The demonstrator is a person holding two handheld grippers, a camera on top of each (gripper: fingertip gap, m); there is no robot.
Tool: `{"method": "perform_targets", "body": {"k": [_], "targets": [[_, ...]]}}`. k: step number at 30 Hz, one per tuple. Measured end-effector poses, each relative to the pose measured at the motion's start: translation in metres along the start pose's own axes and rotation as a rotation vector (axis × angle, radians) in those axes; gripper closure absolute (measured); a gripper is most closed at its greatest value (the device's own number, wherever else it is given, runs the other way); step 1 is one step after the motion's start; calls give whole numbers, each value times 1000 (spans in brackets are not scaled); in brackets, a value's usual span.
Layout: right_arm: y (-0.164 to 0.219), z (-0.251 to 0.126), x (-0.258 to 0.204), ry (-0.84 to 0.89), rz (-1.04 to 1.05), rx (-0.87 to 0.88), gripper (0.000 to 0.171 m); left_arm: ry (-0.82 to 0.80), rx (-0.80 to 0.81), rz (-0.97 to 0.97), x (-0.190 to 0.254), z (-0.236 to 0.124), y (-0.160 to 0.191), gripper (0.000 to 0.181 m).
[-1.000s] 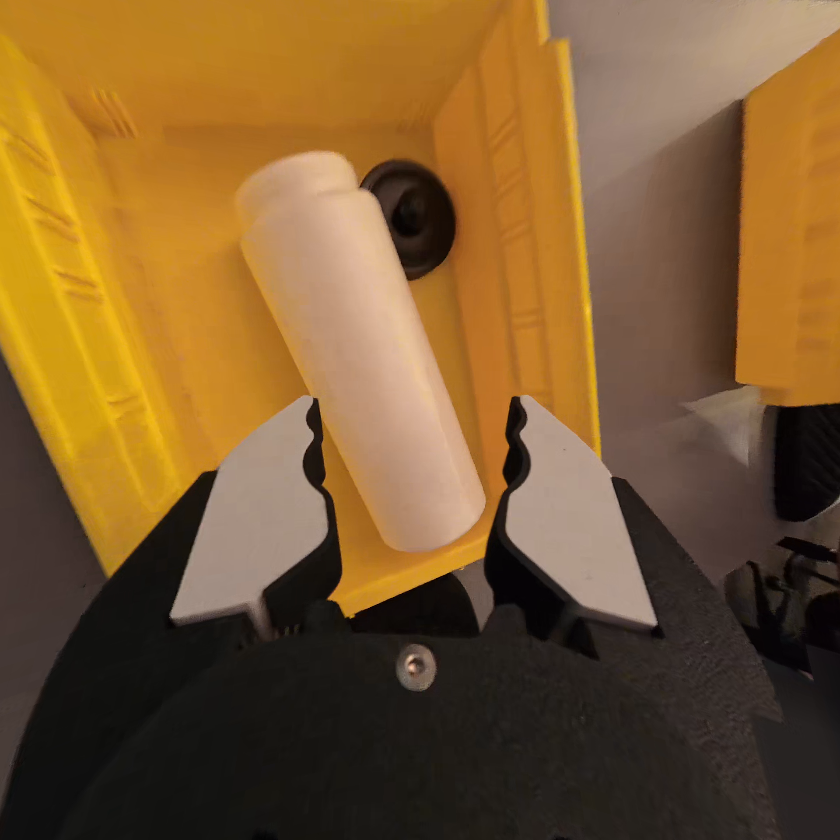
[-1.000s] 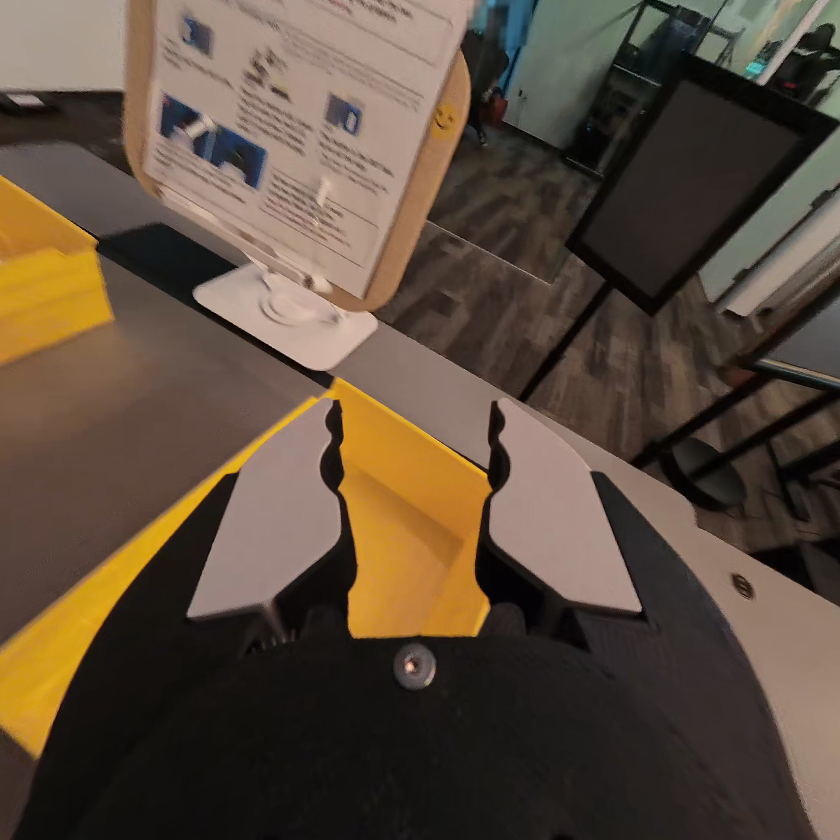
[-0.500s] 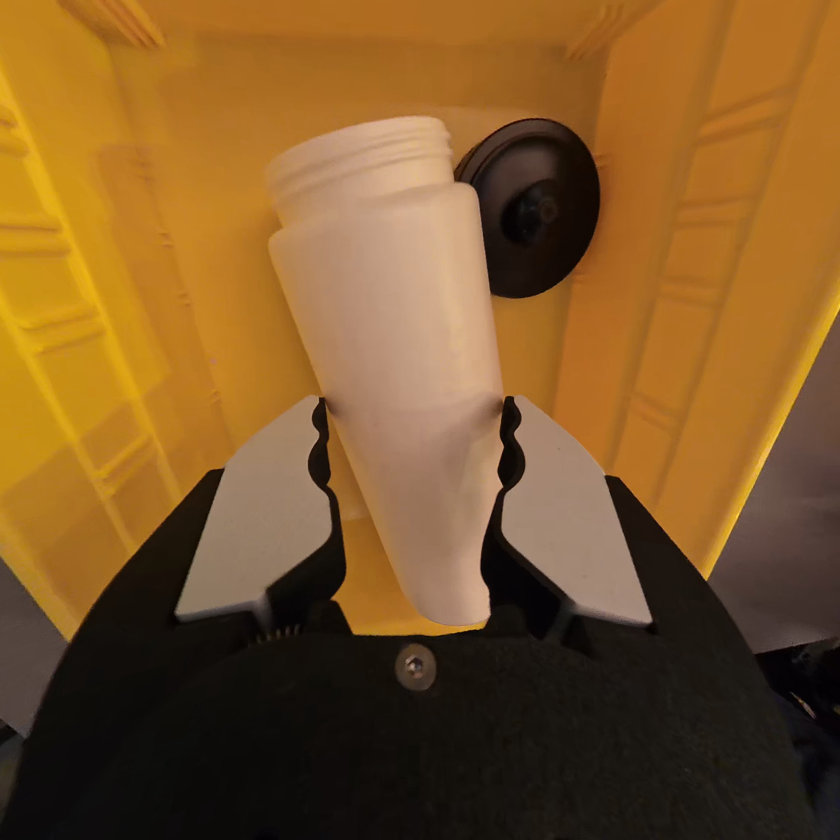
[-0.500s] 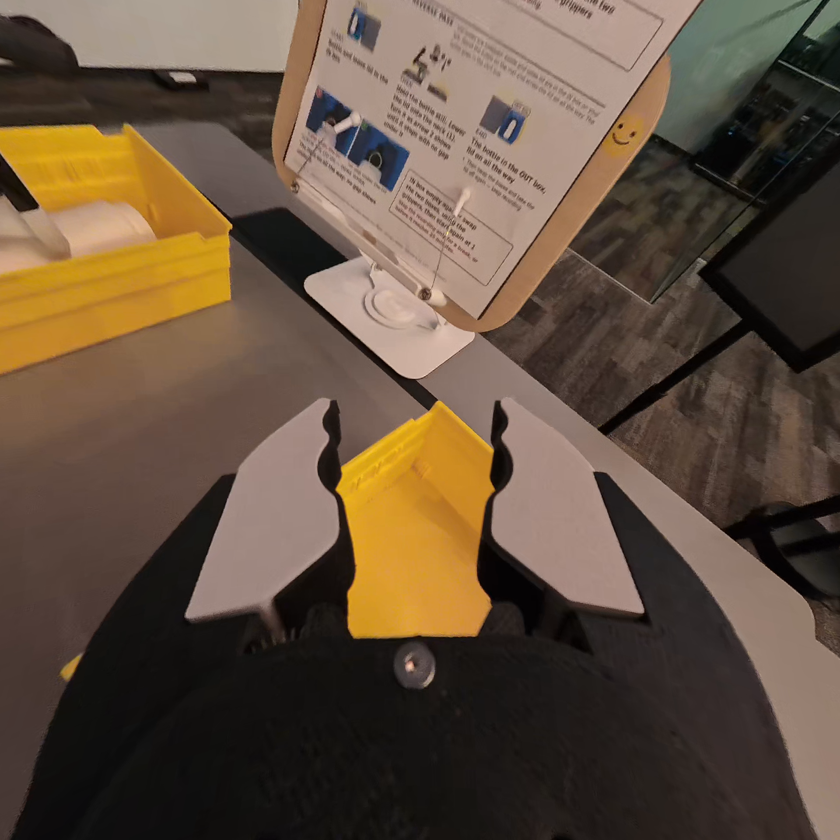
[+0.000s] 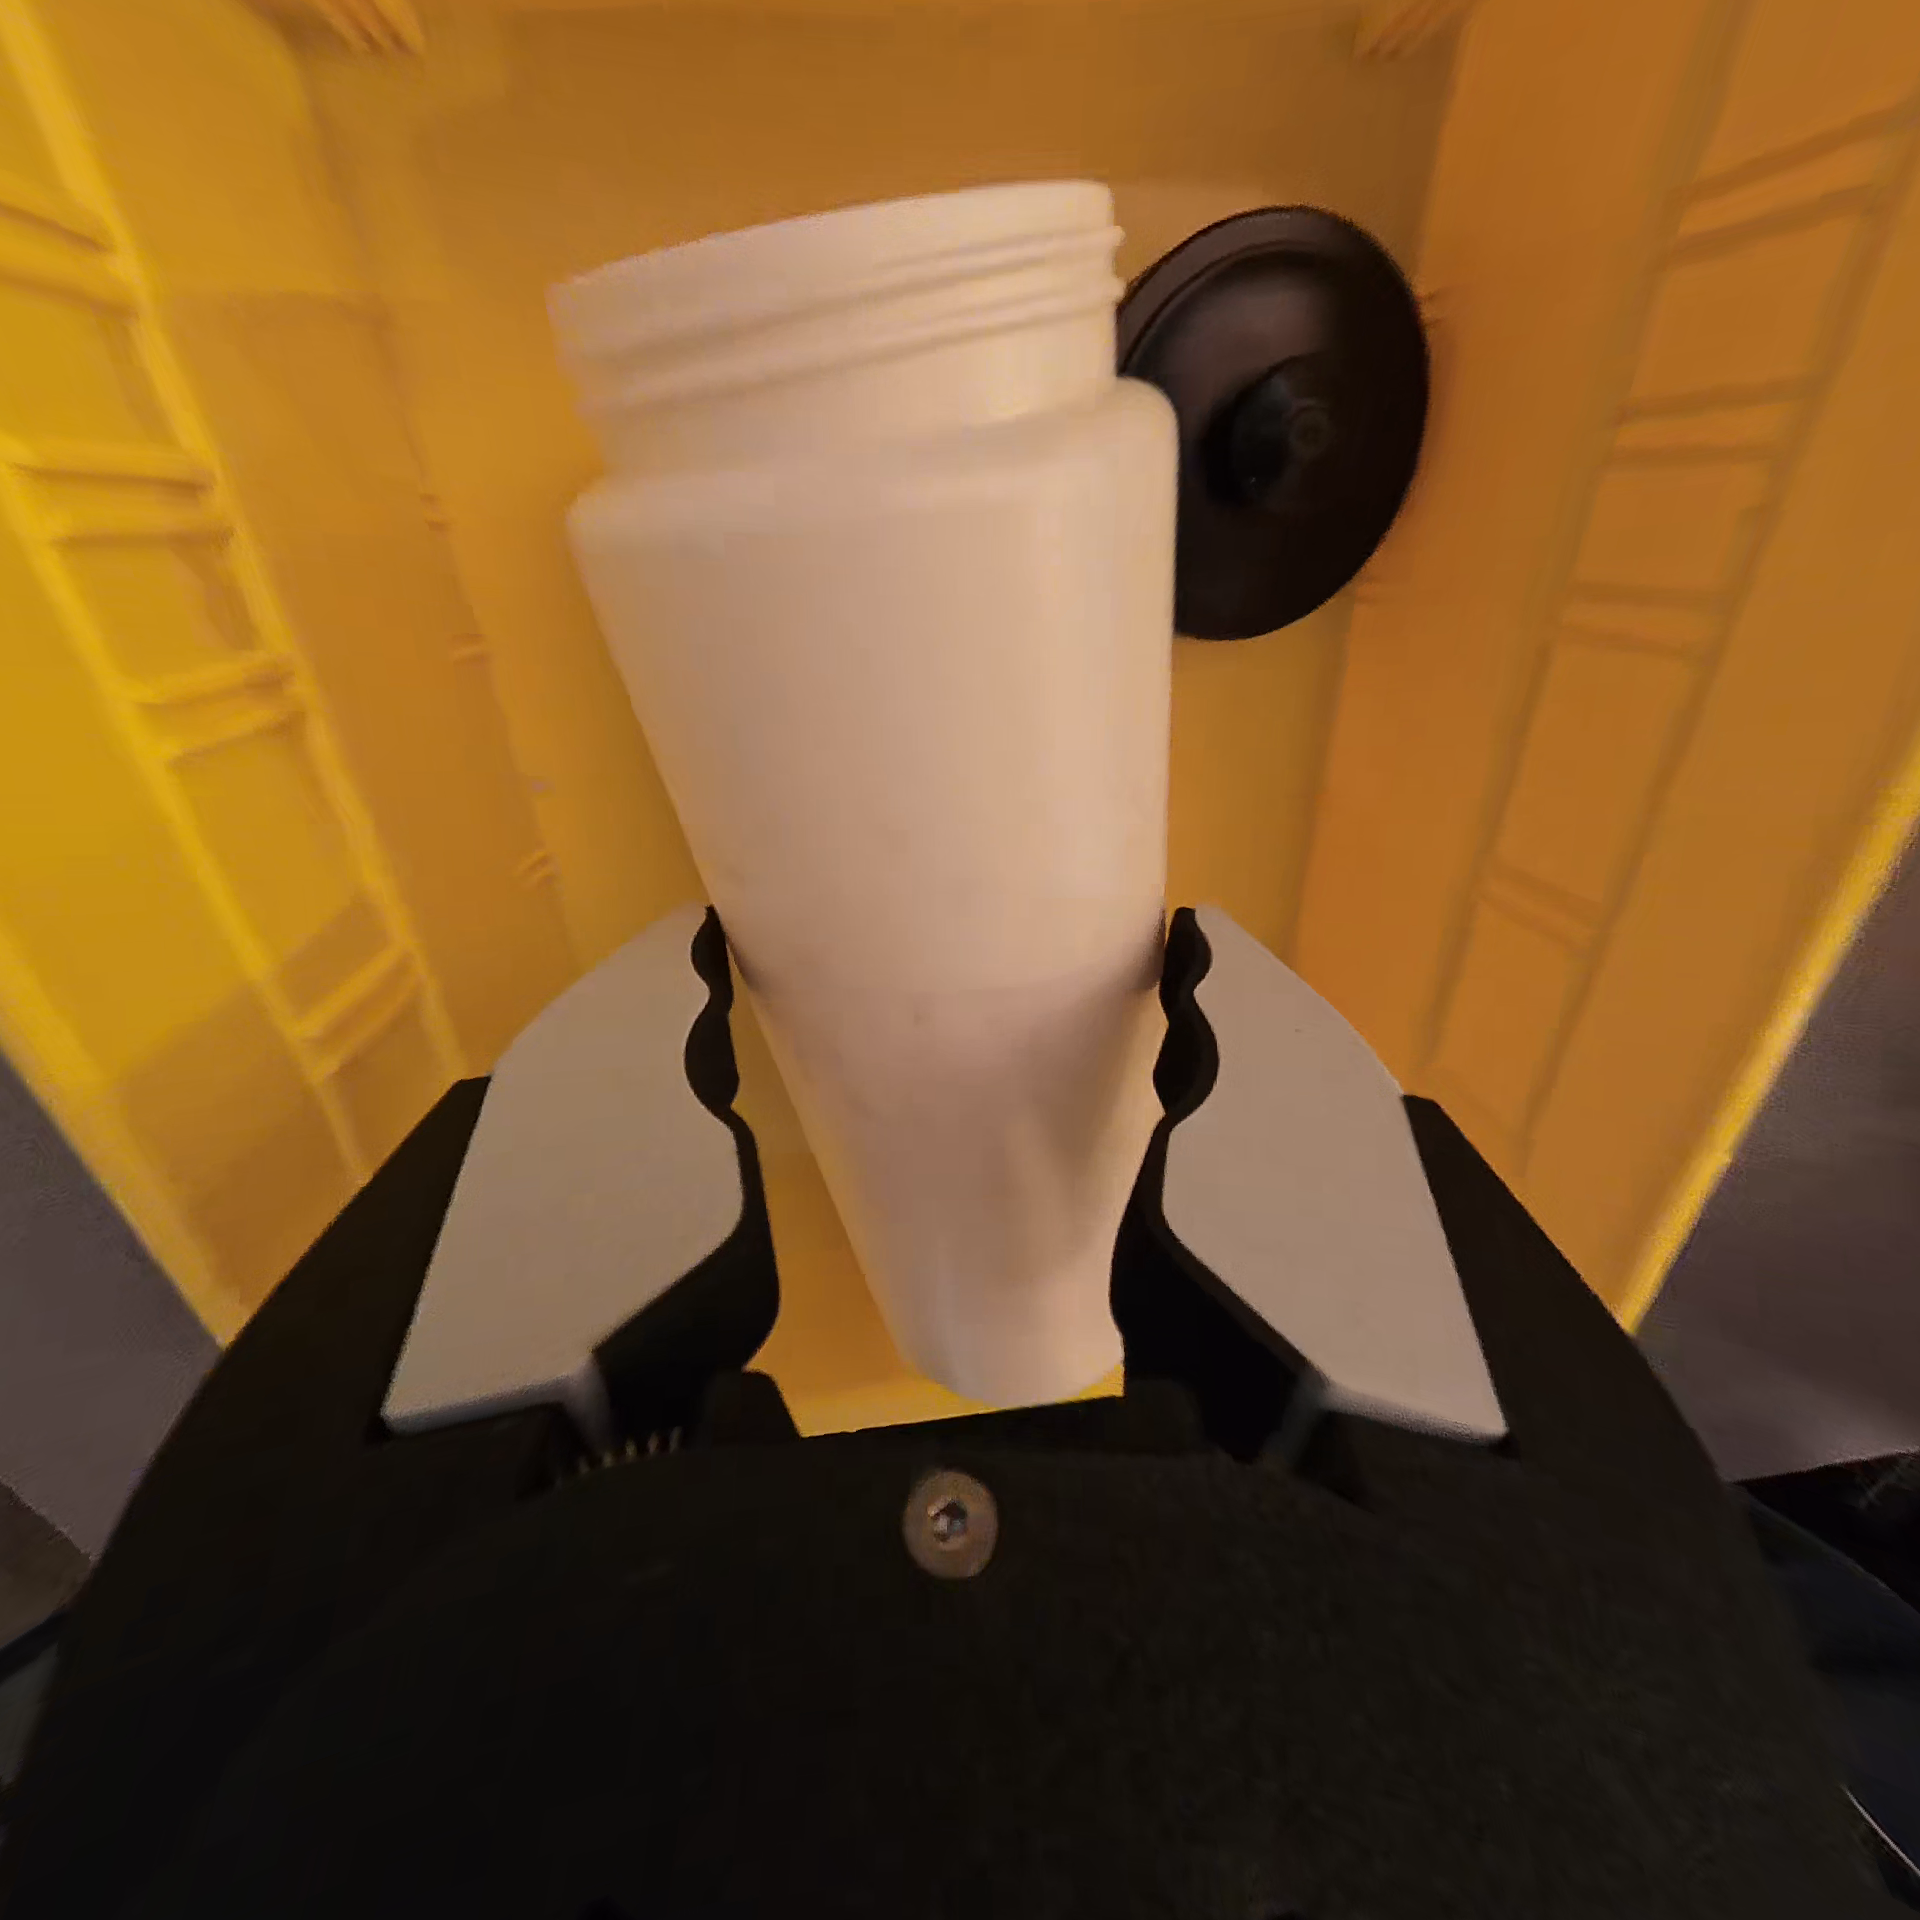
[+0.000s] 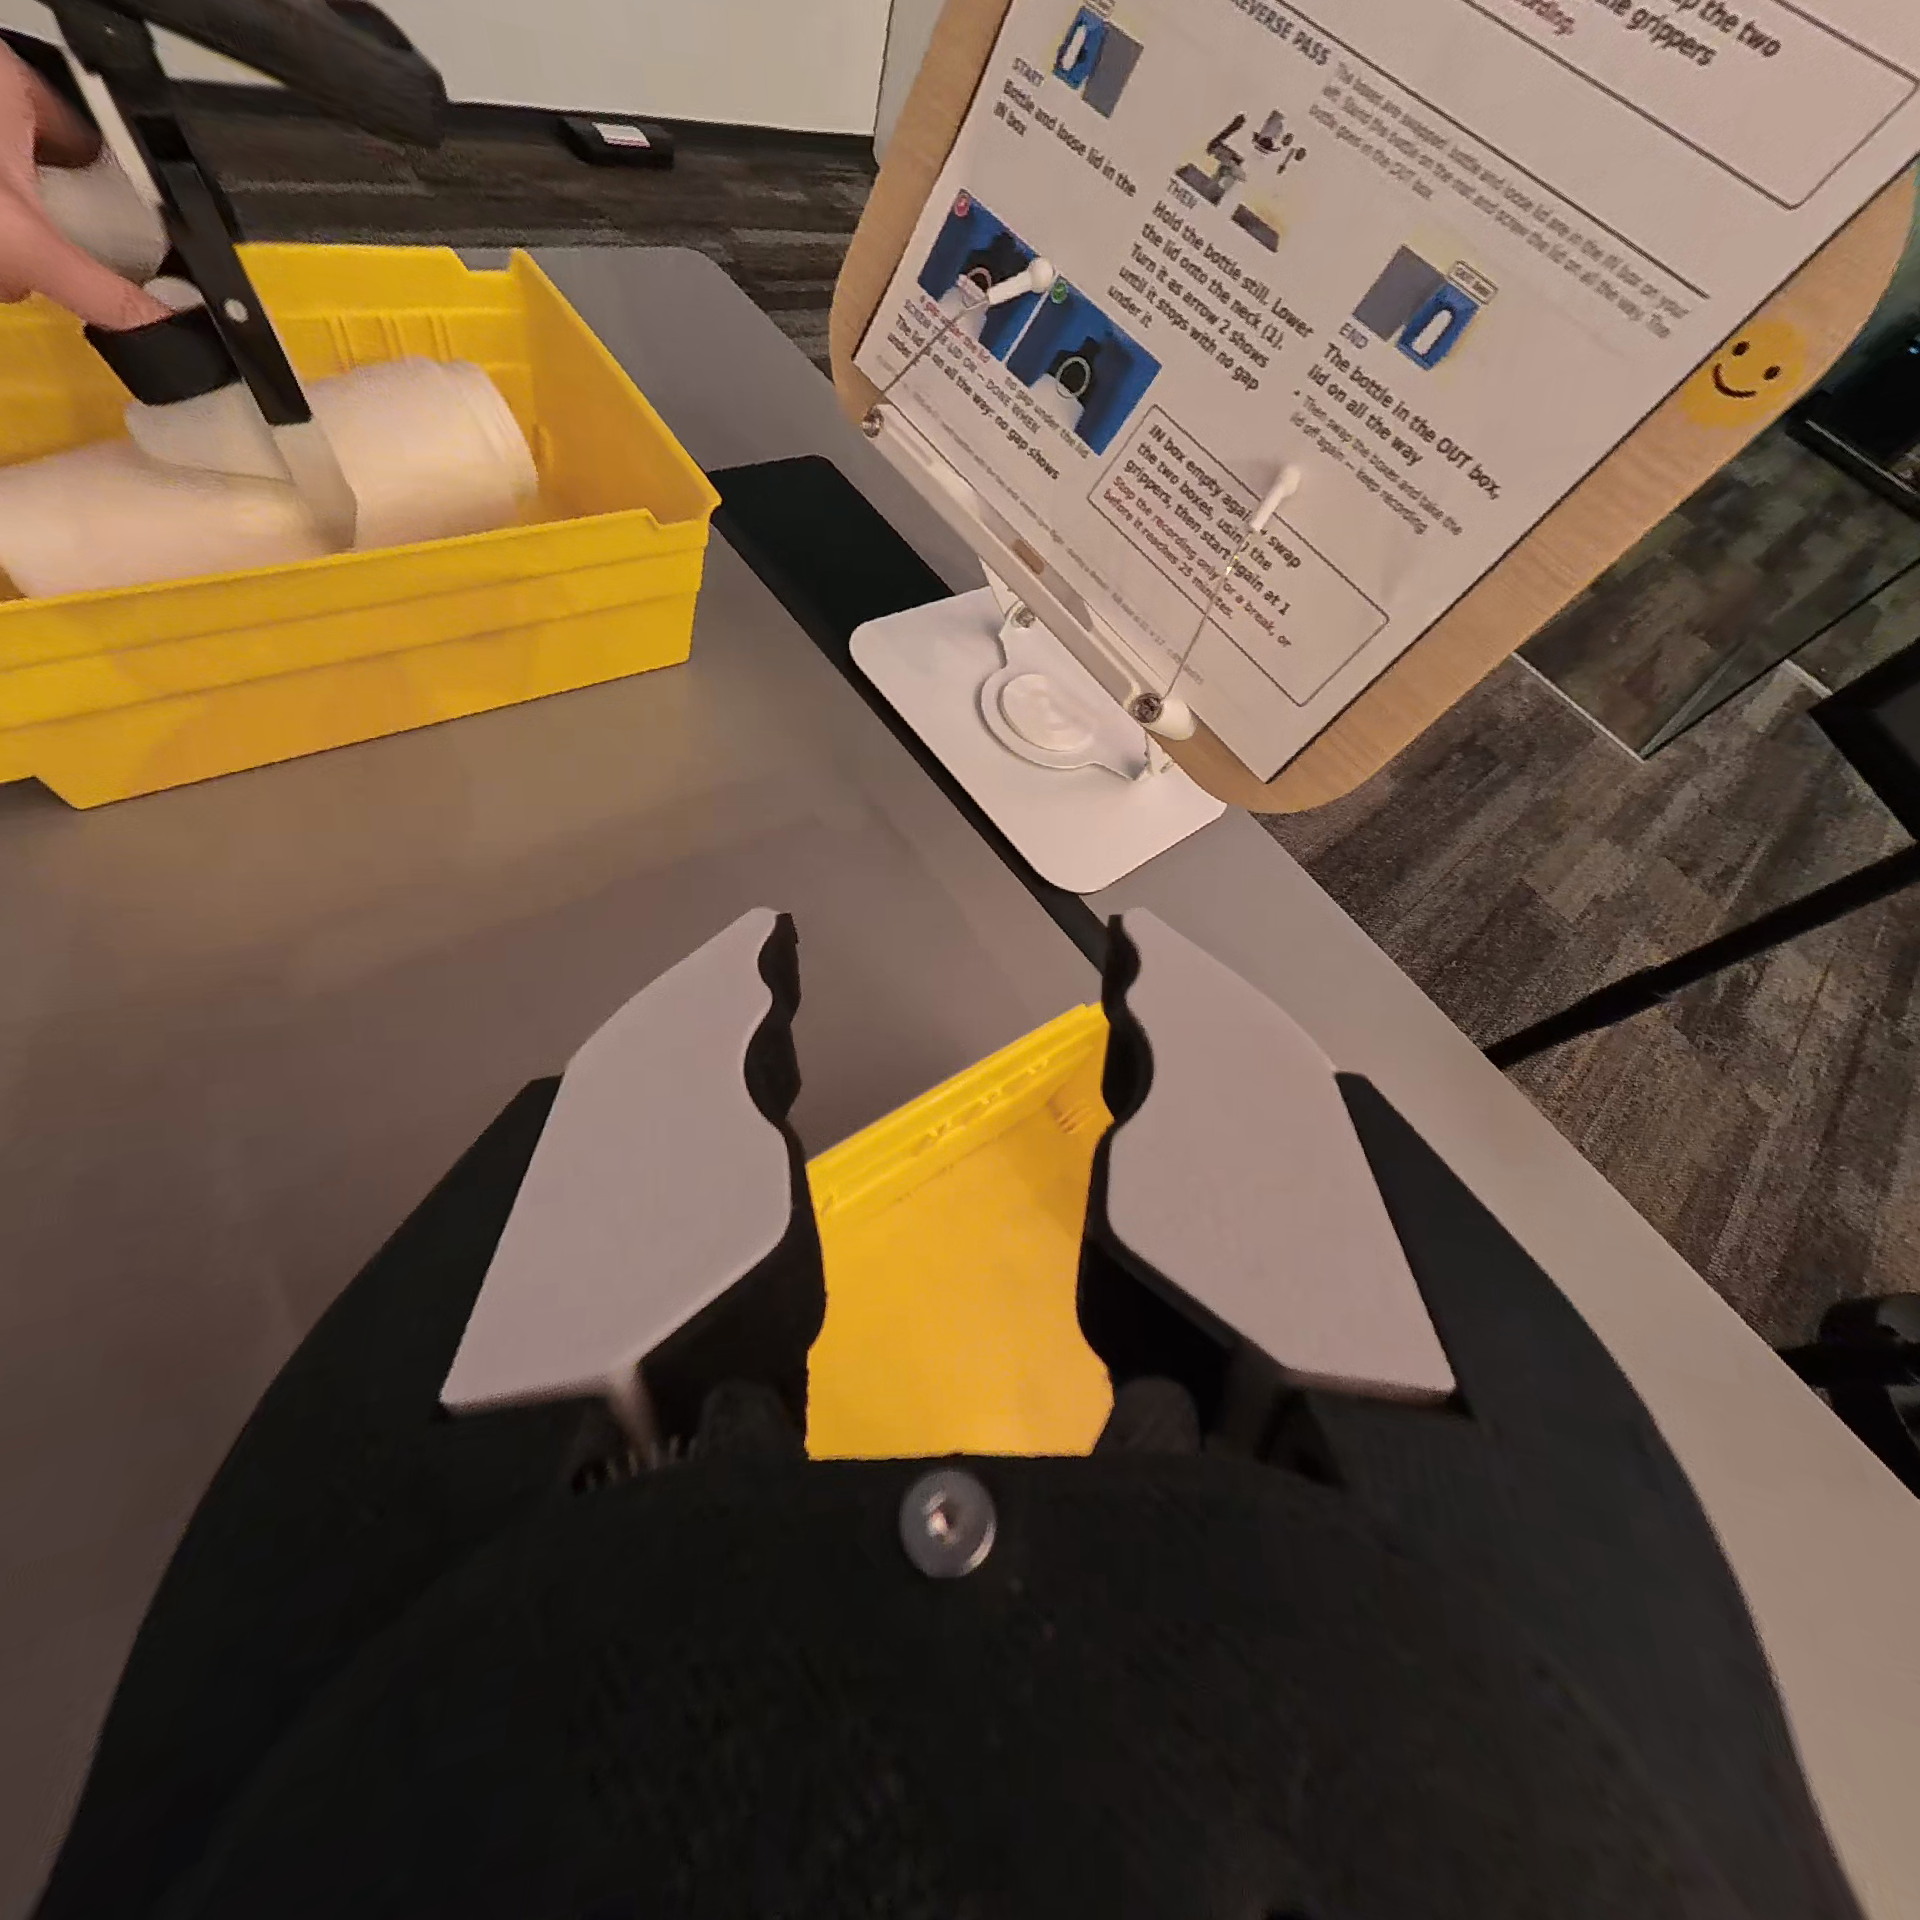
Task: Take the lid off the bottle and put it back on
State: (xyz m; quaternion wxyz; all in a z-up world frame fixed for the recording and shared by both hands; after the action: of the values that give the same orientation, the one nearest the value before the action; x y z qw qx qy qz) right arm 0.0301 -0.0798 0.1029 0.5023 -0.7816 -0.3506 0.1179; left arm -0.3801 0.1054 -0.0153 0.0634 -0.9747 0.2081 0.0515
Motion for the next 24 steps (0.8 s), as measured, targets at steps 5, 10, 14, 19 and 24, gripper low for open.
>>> {"method": "perform_targets", "body": {"k": [5, 10, 14, 19, 24], "targets": [[-2, 11, -6, -23, -24, -11, 114, -17, 148, 46, -2, -40, 9, 102], [-13, 23, -22, -52, -80, 64, 114, -56, 512, 129, 16, -110, 29, 102], [-26, 30, -40, -19, -169, 140, 113, -9, 816, 238, 57, -156, 55, 102], [-42, 32, -71, -239, -153, 329, 112, 73, 974, 427, 123, -169, 80, 102], [-42, 43, -80, -415, -67, 395, 93, 121, 1029, 599, 180, -152, 88, 102]]}}
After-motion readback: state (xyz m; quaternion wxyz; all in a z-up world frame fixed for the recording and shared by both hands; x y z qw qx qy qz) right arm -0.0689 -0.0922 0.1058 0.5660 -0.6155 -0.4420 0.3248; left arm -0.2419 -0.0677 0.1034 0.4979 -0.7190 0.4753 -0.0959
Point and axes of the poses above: each gripper's, where its closed fingertips meet, z out along the fingers, y out of its underside, x = y × z across the jaws, the point moved 9 cm from there along -z, back along the fingers, and after that the axes turned 13 degrees about -y, right-handed, at the moved point
